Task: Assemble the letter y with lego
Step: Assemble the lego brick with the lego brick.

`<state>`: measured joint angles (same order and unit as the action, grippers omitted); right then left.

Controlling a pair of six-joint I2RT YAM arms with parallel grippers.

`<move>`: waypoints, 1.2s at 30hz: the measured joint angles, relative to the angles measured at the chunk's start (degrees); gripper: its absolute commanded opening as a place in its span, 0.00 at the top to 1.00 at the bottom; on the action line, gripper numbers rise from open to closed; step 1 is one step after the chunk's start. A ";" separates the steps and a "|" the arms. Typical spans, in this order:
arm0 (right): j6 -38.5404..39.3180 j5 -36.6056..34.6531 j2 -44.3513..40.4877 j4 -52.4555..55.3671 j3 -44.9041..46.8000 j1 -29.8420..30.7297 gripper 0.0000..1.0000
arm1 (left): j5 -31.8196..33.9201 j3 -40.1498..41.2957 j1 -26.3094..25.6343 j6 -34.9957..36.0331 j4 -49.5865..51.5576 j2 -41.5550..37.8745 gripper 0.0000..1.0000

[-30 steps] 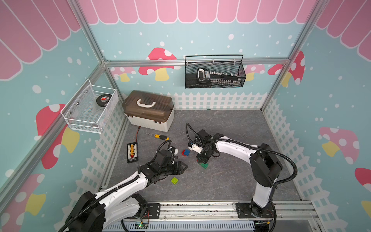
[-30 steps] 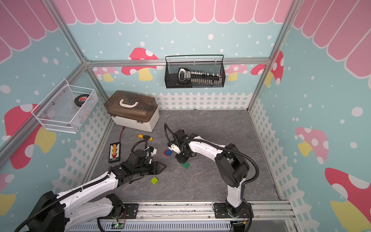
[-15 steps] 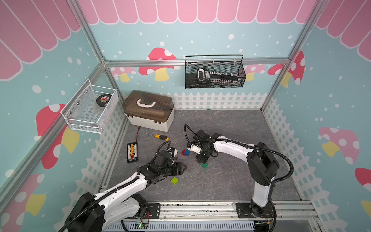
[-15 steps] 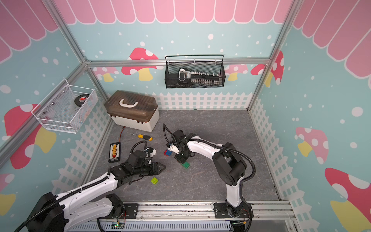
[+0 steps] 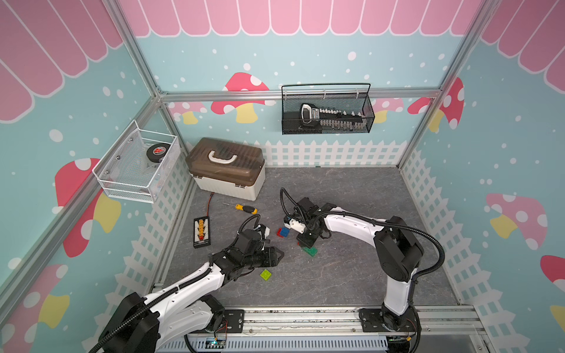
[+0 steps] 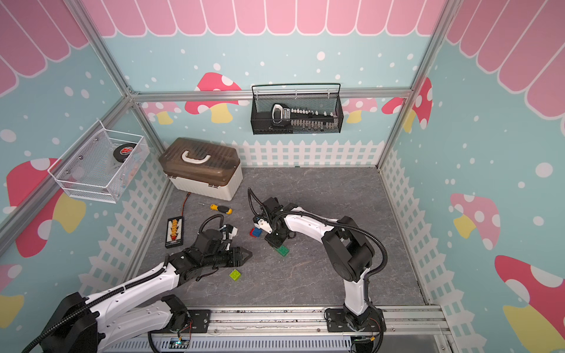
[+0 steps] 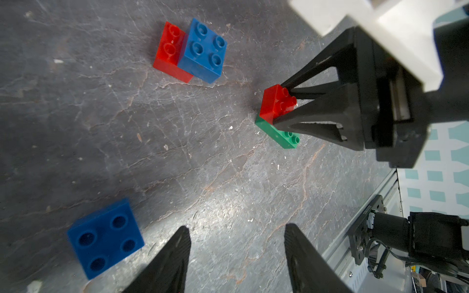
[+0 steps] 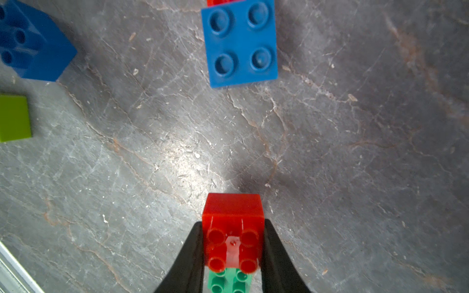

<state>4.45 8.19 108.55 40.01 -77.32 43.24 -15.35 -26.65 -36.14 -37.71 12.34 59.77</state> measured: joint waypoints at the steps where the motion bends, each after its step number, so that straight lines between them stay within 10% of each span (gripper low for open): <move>1: -0.13 -0.02 -0.11 -0.17 0.13 0.00 0.73 | 0.13 0.00 0.00 0.00 0.00 0.00 0.39; 36: -4.02 -3.19 -2.45 -4.57 4.68 1.09 0.75 | 0.81 0.00 0.00 0.26 0.04 0.79 0.39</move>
<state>0.43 4.99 106.10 35.44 -72.64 44.34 -14.55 -26.65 -36.14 -37.45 12.38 60.55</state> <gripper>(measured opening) 0.308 0.608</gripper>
